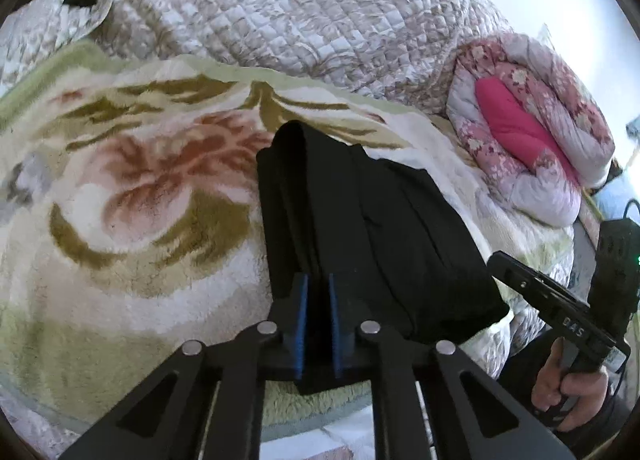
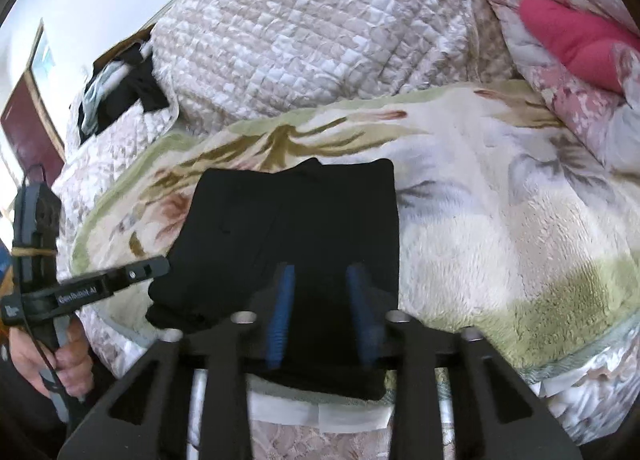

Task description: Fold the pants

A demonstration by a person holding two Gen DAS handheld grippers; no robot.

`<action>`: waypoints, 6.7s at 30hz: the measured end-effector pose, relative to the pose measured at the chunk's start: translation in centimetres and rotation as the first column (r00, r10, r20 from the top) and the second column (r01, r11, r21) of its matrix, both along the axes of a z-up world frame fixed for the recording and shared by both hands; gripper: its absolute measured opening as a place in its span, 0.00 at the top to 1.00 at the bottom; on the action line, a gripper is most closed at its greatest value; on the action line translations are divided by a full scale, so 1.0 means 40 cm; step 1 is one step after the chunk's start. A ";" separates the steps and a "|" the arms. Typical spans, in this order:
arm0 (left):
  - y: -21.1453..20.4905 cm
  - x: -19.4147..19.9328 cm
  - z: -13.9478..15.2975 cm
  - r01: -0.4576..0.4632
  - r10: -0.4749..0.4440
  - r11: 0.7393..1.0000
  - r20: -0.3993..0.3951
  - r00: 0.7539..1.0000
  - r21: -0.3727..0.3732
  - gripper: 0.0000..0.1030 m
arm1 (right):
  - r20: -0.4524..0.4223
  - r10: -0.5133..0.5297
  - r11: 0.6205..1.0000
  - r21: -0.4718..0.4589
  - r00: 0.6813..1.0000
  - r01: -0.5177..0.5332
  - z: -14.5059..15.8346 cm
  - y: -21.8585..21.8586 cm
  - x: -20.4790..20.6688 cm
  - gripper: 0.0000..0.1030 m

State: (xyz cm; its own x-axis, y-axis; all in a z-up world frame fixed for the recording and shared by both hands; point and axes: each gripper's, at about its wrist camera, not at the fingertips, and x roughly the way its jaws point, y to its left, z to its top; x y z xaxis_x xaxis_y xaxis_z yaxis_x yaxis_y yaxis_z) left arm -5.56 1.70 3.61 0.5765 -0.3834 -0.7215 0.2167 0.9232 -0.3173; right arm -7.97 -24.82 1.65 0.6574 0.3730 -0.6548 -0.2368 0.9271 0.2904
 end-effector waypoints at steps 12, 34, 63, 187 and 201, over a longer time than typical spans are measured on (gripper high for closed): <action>0.023 -0.001 0.023 -0.058 0.058 0.998 0.016 0.998 0.026 0.91 | -0.066 -0.013 0.998 -0.067 0.998 0.008 -0.019 0.005 0.005 0.82; -0.118 0.232 -0.025 0.051 -0.063 0.985 0.070 0.995 0.167 0.90 | -0.145 0.021 0.999 -0.030 0.989 -0.025 -0.032 0.001 0.356 0.82; -0.122 -0.006 0.001 0.043 -0.054 0.988 0.074 0.996 0.151 0.71 | -0.042 0.156 0.981 -0.114 0.987 -0.160 0.001 0.080 0.042 0.50; -0.022 0.176 -0.049 -0.161 0.177 0.938 -0.024 0.984 0.307 0.61 | -0.107 0.133 0.963 -0.221 0.985 -0.154 -0.079 0.216 0.251 0.46; -0.023 0.176 -0.057 -0.161 0.173 0.930 -0.009 0.985 0.330 0.54 | -0.099 0.138 0.960 -0.232 0.985 -0.158 -0.083 0.220 0.248 0.43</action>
State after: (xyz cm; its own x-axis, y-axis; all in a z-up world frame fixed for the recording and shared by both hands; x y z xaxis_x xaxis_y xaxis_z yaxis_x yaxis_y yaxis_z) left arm 1.49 0.76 1.34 0.5819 -0.0231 -0.8129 0.0441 0.9990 0.0032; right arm 1.95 -16.03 -1.68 0.5478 0.2889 -0.7852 -0.3615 0.9281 0.0893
